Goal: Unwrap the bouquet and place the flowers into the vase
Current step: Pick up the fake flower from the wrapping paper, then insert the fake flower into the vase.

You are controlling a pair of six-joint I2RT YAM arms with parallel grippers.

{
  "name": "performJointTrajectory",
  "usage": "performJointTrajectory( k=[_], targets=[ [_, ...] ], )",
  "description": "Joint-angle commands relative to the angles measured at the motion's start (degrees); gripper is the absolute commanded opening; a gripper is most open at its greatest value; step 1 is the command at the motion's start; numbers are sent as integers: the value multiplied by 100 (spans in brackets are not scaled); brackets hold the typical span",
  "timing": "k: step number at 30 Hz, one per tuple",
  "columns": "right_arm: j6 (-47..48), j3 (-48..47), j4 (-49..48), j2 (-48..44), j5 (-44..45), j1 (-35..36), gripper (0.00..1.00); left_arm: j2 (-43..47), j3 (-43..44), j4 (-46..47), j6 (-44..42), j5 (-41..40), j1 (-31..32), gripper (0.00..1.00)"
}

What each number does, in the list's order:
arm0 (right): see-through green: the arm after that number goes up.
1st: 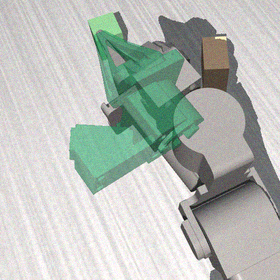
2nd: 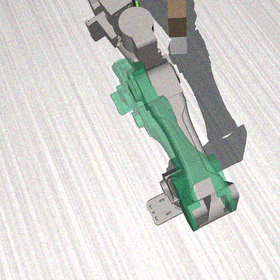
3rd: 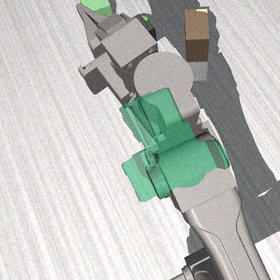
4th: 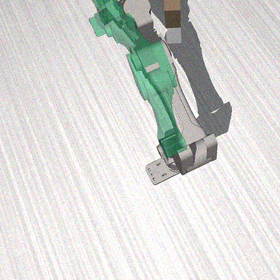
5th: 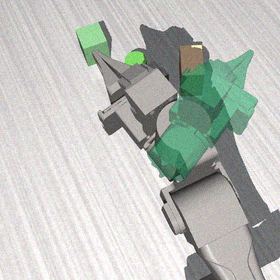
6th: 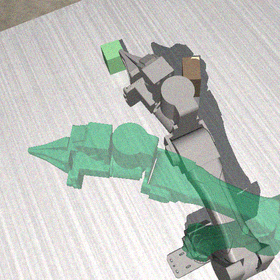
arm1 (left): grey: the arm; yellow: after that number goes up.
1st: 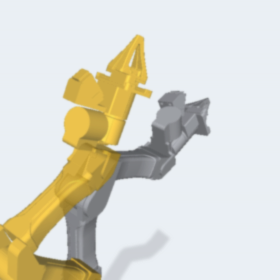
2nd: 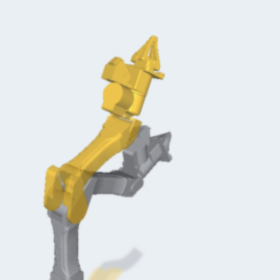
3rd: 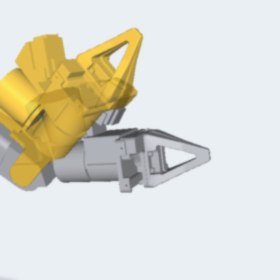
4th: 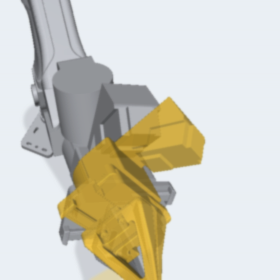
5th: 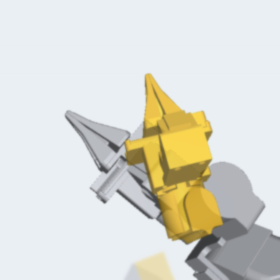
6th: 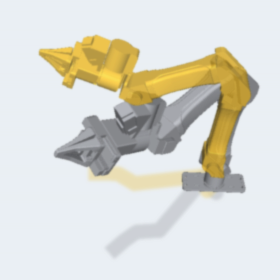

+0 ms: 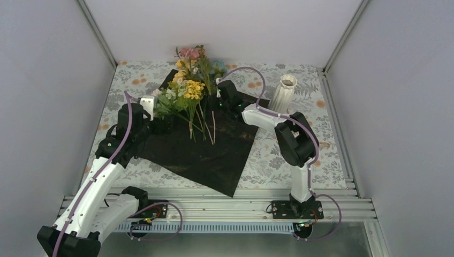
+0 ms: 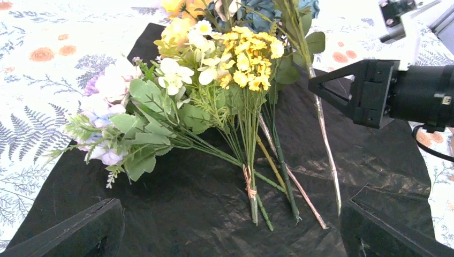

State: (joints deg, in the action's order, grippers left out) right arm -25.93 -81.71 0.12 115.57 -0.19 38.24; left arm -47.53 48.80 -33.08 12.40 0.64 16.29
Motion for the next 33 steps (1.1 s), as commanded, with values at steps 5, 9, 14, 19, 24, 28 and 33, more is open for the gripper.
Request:
performJointTrajectory(
  k=[5, 9, 14, 19, 24, 28, 33],
  targets=[
    [-52, 460, -470, -933, 304, 112, 7, 1, -54, 151, -36, 144, 16, 100],
    [-16, 519, -392, -1134, 389, 130, 7, 12, -70, 178, -34, 252, 16, 100],
    [21, 506, -148, -1374, 477, 162, 7, 20, -83, 196, -45, 326, 16, 99],
    [83, 773, -304, -1883, 154, 199, 7, 24, -88, 280, -54, 653, 23, 97],
    [-154, 1051, -571, -2597, -241, 331, 9, 123, -218, 712, 195, 1993, 18, 87],
    [-518, 1300, -888, -3033, -503, 542, 9, 58, -370, 1468, 719, 3471, 38, 81],
    [-912, 1463, -1260, -3310, -639, 856, 10, -134, -459, 2308, 1175, 4120, 328, 78]
  ],
)
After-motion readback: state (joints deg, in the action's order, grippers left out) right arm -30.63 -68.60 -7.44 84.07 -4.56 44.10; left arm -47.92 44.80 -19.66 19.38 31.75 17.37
